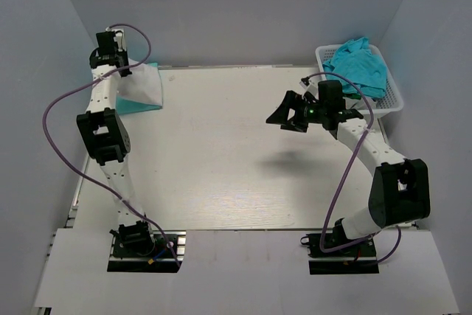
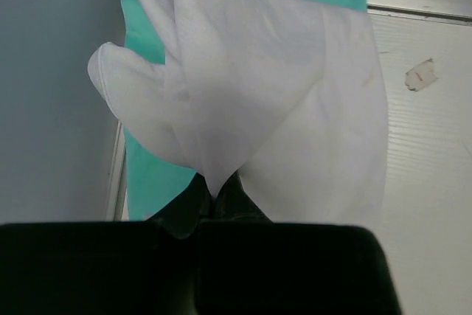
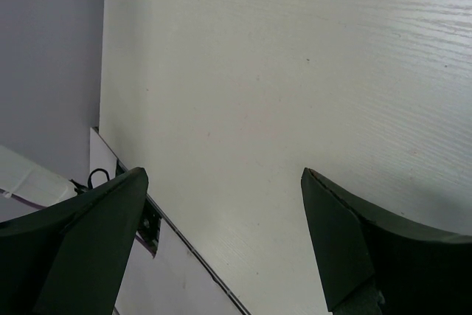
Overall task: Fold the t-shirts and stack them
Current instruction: Put the neatly folded tshirt into the corner of the board with the left arm
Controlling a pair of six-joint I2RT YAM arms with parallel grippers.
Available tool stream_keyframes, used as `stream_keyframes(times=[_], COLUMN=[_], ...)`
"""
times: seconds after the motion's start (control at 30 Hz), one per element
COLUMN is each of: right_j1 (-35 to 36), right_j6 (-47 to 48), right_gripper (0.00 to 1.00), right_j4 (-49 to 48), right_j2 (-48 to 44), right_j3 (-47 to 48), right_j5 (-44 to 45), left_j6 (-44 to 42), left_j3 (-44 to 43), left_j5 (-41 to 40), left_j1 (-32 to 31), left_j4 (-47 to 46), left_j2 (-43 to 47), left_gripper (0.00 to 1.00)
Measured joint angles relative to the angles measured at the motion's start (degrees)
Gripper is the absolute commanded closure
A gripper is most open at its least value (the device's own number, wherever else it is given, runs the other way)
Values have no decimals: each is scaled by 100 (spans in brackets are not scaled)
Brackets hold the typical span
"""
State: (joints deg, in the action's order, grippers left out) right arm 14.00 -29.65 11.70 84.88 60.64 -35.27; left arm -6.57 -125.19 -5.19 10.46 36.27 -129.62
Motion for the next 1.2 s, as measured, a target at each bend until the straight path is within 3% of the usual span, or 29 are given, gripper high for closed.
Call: stream_keyframes(times=[0.03, 0.07, 0.1, 0.3, 0.43, 0.57, 0.77, 0.9, 1.0, 1.2], right_j1=[0, 0, 0, 2, 11, 15, 15, 13, 13, 15], right_j6=[0, -2, 0, -2, 11, 52, 186, 332, 511, 662], right_gripper=[10, 10, 10, 10, 10, 10, 10, 10, 10, 10], right_j4=[9, 24, 24, 57, 118, 190, 181, 212, 199, 354], right_j2=[9, 24, 57, 249, 249, 175, -452, -1056, -1574, -2433], right_j3=[35, 68, 111, 238, 238, 232, -101, -468, -898, -1952], right_j5=[0, 0, 0, -2, 4, 50, 149, 356, 407, 702], left_j6=[4, 22, 2, 195, 367, 518, 1069, 1447, 1919, 2826], left_j3=[0, 0, 0, 0, 0, 160, 664, 2251, 3821, 6133], left_j5=[-44, -120, -221, -994, -1071, -809, 295, 439, 737, 1268], left_j1=[26, 37, 50, 138, 170, 168, -9, -494, -1320, -2793], left_j4=[-31, -42, -50, -199, -210, -188, 109, -90, -719, -1928], left_j2=[-33, -72, -103, -258, -258, -96, 546, 1847, 3206, 5377], left_gripper=[88, 34, 1, 0, 0, 0, 0, 0, 0, 0])
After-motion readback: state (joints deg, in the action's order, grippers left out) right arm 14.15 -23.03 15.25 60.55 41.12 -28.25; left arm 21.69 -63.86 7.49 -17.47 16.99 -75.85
